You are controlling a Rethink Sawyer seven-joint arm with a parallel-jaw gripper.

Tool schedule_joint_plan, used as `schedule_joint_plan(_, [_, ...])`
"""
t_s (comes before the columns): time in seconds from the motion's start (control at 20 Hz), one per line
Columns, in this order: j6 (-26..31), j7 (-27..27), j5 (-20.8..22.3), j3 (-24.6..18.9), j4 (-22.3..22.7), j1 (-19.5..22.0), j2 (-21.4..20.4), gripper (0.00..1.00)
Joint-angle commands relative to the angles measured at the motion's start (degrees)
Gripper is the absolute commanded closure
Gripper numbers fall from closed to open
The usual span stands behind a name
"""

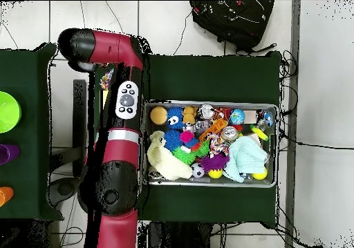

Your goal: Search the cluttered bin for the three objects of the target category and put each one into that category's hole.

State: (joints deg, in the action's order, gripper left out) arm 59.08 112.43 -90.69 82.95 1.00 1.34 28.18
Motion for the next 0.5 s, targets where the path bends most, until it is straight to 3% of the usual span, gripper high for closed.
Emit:
schedule_joint_plan(0.05, [-2.4,9.4,-2.1,6.0,1.6,1.9,1.6,0.0])
schedule_joint_plan(0.5, [-2.8,8.3,5.0,-7.3,7.2,-3.3,2.5,0.0])
